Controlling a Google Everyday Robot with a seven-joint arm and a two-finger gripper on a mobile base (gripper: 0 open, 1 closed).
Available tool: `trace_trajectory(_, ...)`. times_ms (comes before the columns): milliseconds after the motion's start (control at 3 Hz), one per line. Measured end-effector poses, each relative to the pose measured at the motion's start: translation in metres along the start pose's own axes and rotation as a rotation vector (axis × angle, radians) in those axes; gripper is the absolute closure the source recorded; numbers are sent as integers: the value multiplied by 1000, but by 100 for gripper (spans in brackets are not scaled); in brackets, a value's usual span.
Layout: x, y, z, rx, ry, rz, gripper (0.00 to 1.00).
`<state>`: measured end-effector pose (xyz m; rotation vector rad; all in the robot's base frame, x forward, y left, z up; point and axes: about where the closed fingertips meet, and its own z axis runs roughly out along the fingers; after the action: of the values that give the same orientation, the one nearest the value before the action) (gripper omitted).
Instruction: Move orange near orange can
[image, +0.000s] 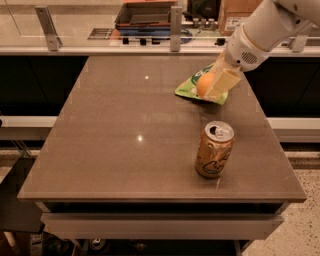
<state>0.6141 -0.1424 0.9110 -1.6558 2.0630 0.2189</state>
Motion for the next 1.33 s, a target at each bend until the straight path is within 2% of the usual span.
trace_trajectory(333, 19, 16, -10, -13, 18, -43, 100)
trace_trajectory(667, 35, 30, -18, -51, 24, -74, 100)
trace_trajectory(1333, 36, 33, -15, -69, 25, -75, 100)
